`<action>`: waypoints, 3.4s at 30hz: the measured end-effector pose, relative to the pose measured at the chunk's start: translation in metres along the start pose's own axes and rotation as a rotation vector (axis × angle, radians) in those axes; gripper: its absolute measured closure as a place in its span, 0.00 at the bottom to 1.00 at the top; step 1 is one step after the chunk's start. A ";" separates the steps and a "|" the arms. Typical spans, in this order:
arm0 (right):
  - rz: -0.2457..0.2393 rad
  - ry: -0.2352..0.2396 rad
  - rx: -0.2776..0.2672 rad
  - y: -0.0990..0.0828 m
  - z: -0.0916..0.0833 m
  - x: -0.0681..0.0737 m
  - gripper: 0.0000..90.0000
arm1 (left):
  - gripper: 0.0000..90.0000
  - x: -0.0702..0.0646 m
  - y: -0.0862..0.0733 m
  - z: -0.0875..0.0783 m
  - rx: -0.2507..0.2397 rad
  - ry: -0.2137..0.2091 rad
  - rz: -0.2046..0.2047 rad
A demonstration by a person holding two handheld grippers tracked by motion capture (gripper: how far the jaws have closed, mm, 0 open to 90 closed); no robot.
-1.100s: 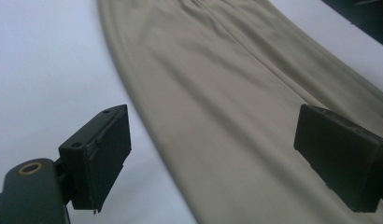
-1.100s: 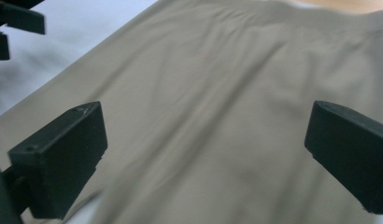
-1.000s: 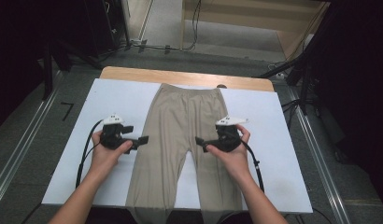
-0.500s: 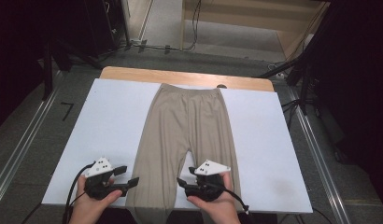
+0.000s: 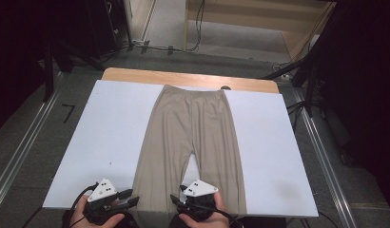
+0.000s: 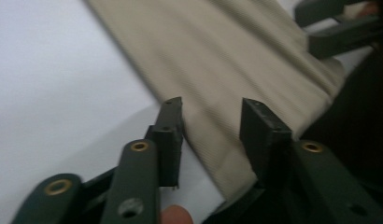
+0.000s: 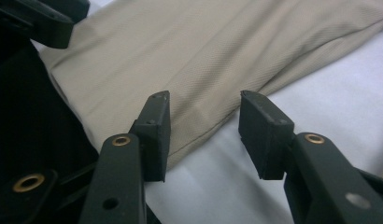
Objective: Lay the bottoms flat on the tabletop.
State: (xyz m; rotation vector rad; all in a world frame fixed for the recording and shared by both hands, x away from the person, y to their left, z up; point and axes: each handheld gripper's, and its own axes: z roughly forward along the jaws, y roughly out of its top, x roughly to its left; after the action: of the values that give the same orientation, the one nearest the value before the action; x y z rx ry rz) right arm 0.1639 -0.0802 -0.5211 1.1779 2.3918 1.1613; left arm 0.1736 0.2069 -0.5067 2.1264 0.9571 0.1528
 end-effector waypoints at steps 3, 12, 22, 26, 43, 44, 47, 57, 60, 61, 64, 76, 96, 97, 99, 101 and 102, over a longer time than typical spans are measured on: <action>-0.015 -0.031 -0.007 -0.002 0.000 0.002 0.72 | 0.80 -0.003 0.002 0.001 0.015 0.058 0.029; -0.007 0.015 0.005 0.001 -0.001 -0.003 0.98 | 1.00 0.002 0.005 -0.003 0.018 0.023 0.028; 0.010 0.050 -0.015 0.001 -0.005 -0.006 0.98 | 1.00 0.021 0.000 -0.027 0.008 0.046 -0.007; 0.002 0.022 0.003 -0.002 -0.003 -0.007 0.97 | 1.00 0.025 -0.003 -0.027 0.033 0.046 -0.001; 0.089 -0.146 -0.065 -0.033 -0.096 -0.078 0.81 | 0.71 0.004 0.004 -0.027 -0.113 -0.052 -0.015; 0.097 -0.159 -0.060 -0.037 -0.099 -0.082 0.81 | 0.70 -0.002 0.008 -0.021 -0.105 -0.062 -0.001; 0.121 -0.191 -0.041 -0.054 -0.108 -0.095 0.81 | 0.68 -0.019 0.018 -0.001 -0.086 -0.110 0.026; 0.143 -0.203 -0.015 -0.081 -0.121 -0.103 0.71 | 0.66 -0.083 0.052 0.068 -0.025 -0.205 0.113; 0.139 -0.188 -0.001 -0.084 -0.118 -0.099 0.68 | 0.65 -0.099 0.060 0.090 -0.014 -0.219 0.121; 0.131 -0.189 0.011 -0.086 -0.116 -0.097 0.67 | 0.65 -0.105 0.061 0.097 -0.006 -0.231 0.125; 0.122 -0.207 0.021 -0.088 -0.114 -0.093 0.69 | 0.63 -0.123 0.065 0.114 0.008 -0.242 0.150; 0.203 -0.178 0.007 -0.095 -0.124 -0.111 0.98 | 1.00 -0.141 0.067 0.126 0.003 -0.154 0.216; 0.270 -0.224 -0.065 -0.103 -0.152 -0.139 0.98 | 0.97 -0.131 0.076 0.122 -0.031 -0.294 0.170; 0.272 -0.226 -0.065 -0.104 -0.152 -0.139 0.98 | 0.94 -0.129 0.076 0.118 -0.037 -0.297 0.173; 0.282 -0.233 -0.057 -0.105 -0.152 -0.142 0.98 | 0.85 -0.124 0.077 0.108 -0.048 -0.284 0.169; 0.298 -0.238 -0.044 -0.108 -0.152 -0.145 0.98 | 0.77 -0.115 0.075 0.095 -0.060 -0.270 0.165; 0.297 -0.250 -0.040 -0.109 -0.152 -0.147 0.98 | 0.73 -0.108 0.073 0.087 -0.068 -0.257 0.159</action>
State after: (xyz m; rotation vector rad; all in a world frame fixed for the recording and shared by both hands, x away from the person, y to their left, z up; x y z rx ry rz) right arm 0.1207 -0.3140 -0.5210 1.6009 2.0505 1.0618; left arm 0.1744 0.0502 -0.4940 2.0972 0.6255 -0.0097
